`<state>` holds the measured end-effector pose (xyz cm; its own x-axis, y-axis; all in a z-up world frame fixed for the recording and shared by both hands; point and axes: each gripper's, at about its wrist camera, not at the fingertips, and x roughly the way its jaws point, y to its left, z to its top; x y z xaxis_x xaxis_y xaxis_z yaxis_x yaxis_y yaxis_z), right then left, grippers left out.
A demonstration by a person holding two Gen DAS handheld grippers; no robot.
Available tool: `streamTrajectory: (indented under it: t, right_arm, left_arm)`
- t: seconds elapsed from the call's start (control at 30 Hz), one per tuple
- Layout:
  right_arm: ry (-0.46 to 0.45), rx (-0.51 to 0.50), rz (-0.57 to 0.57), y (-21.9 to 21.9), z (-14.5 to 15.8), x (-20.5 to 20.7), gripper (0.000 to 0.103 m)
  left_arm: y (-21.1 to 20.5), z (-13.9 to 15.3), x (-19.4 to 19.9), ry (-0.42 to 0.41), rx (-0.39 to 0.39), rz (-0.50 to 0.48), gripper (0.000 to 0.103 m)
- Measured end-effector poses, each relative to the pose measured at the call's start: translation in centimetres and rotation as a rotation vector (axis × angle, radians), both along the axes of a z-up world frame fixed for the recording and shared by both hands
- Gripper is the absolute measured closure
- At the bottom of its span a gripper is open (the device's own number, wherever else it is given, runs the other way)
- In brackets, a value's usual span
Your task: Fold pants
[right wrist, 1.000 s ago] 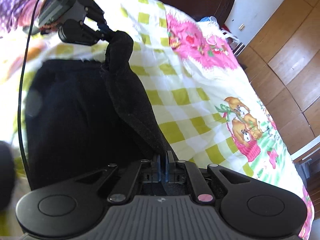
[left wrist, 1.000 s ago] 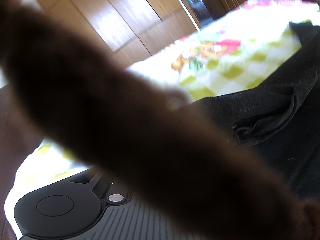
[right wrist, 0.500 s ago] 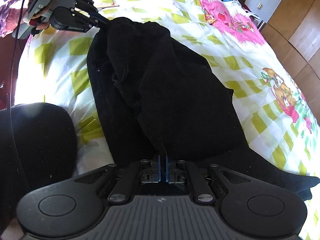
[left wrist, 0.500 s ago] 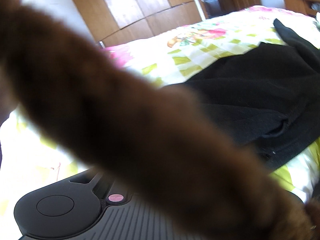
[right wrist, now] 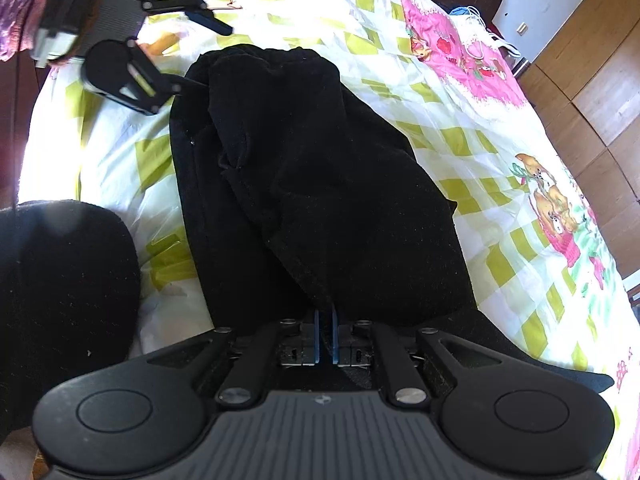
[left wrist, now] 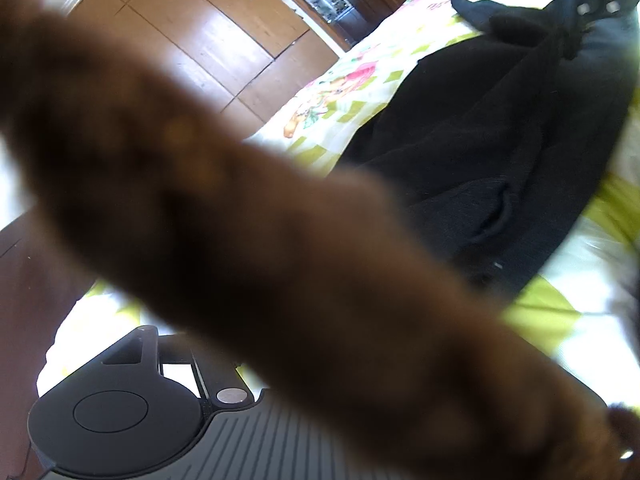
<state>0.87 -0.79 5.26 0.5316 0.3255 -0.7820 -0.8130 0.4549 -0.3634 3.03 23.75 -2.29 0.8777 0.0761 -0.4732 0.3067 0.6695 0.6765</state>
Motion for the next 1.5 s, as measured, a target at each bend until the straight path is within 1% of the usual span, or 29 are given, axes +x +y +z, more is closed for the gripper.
streamTrajectory:
  t: [0.03,0.07,0.1,0.17,0.2,0.23,0.27,0.3,0.37,0.4,0.43,0.47,0.5,0.57,0.6,0.63,0.67,0.7,0.73,0.83,0.87,0.93,1.0,1.07,1.13,1.27,1.33,1.4,1.5]
  right_arm:
    - [0.002,0.000,-0.001,0.0,0.0,0.0,0.081]
    - [0.002,0.002,-0.002,-0.1,0.0,0.0,0.081]
    - [0.003,0.002,-0.003,-0.1,0.0,0.0,0.081]
    - [0.014,0.006,-0.015,-0.1,0.2,0.1,0.082]
    - [0.023,0.014,-0.024,-0.2,0.7,0.2,0.082]
    - [0.021,0.025,-0.026,-0.3,1.4,0.1,0.082]
    - [0.012,0.038,-0.029,-0.4,2.3,-0.1,0.082]
    - [0.001,0.052,-0.035,-0.4,3.3,-0.3,0.082]
    - [-0.015,0.082,-0.027,-0.5,5.0,-1.1,0.082]
    - [-0.016,0.093,-0.020,-0.5,5.4,-1.5,0.082]
    - [-0.004,0.107,-0.012,-0.3,5.3,-1.8,0.082]
    - [0.019,0.114,-0.012,0.0,4.6,-1.9,0.082]
    - [0.048,0.103,-0.010,0.5,3.2,-1.9,0.082]
    - [0.076,0.038,0.002,1.7,-0.4,-1.9,0.082]
    - [0.092,0.025,-0.020,2.1,-2.2,-1.8,0.081]
    - [0.112,0.015,-0.034,2.4,-3.3,-1.7,0.080]
    - [0.100,-0.004,-0.020,2.7,-4.0,-1.9,0.079]
    - [0.077,-0.010,-0.007,2.8,-4.0,-2.1,0.079]
    - [0.071,0.012,-0.010,2.7,-3.4,-2.2,0.079]
    - [0.103,0.086,-0.056,1.2,-0.9,-1.8,0.078]
    - [0.110,0.116,-0.079,0.4,0.1,-1.7,0.076]
    - [0.108,0.164,-0.139,-1.5,1.8,-1.5,0.075]
    - [0.087,0.190,-0.208,-3.4,3.2,-1.0,0.075]
    - [0.079,0.196,-0.294,-4.8,4.0,0.7,0.072]
    - [0.067,0.208,-0.411,-7.0,4.3,3.5,0.068]
    - [0.092,0.280,-0.653,-12.1,3.5,10.3,0.065]
    - [0.107,0.341,-0.752,-14.7,2.8,13.7,0.065]
    - [0.113,0.409,-0.846,-17.5,2.0,16.8,0.065]
    - [0.137,0.497,-0.977,-21.7,0.8,21.0,0.065]
  left_arm:
    - [-0.1,0.0,0.6,-0.004,-0.003,0.003,0.038]
    - [0.0,0.3,1.0,-0.008,-0.017,0.005,0.046]
    - [0.0,0.6,1.5,-0.001,-0.033,0.009,0.064]
    - [0.2,0.9,2.2,0.049,-0.077,0.008,0.083]
    - [0.3,0.7,2.3,0.064,-0.077,0.010,0.087]
    - [0.2,0.5,2.2,0.063,-0.040,0.000,0.089]
    - [0.2,0.6,2.0,0.041,-0.004,-0.005,0.091]
    - [0.3,1.1,1.8,0.020,0.005,-0.002,0.093]
    - [1.0,2.9,1.3,-0.018,-0.036,0.019,0.093]
    - [1.5,3.6,1.1,-0.037,-0.061,0.037,0.093]
    - [1.9,3.9,0.8,-0.049,-0.065,0.050,0.093]
    - [2.1,3.6,0.5,-0.054,-0.046,0.055,0.093]
    - [2.2,2.8,0.3,-0.042,-0.033,0.056,0.093]
    - [2.2,0.3,0.5,0.026,-0.014,0.067,0.093]
    - [1.9,-1.1,0.4,0.057,0.015,0.058,0.093]
    - [1.6,-2.0,0.2,0.069,0.036,0.047,0.093]
    - [1.4,-2.4,-0.1,0.066,0.042,0.052,0.092]
    - [1.4,-2.3,-0.2,0.061,0.035,0.063,0.089]
    - [1.5,-1.9,-0.3,0.055,0.019,0.076,0.089]
    - [1.9,-0.5,-0.6,0.066,-0.026,0.101,0.088]
    - [1.8,0.1,-0.8,0.069,-0.037,0.104,0.088]
    - [1.6,1.0,-1.3,0.063,-0.052,0.109,0.088]
    - [1.4,1.9,-1.6,0.074,-0.088,0.120,0.088]
    - [1.1,3.1,-1.9,0.077,-0.134,0.123,0.088]
    - [-0.2,4.4,-1.8,0.075,-0.181,0.106,0.088]
    - [-5.2,6.2,-0.6,0.078,-0.274,-0.027,0.087]
    - [-8.3,6.5,0.6,0.115,-0.351,-0.104,0.087]
    - [-11.4,6.2,1.7,0.152,-0.409,-0.171,0.087]
    - [-15.9,4.9,3.5,0.198,-0.446,-0.243,0.087]
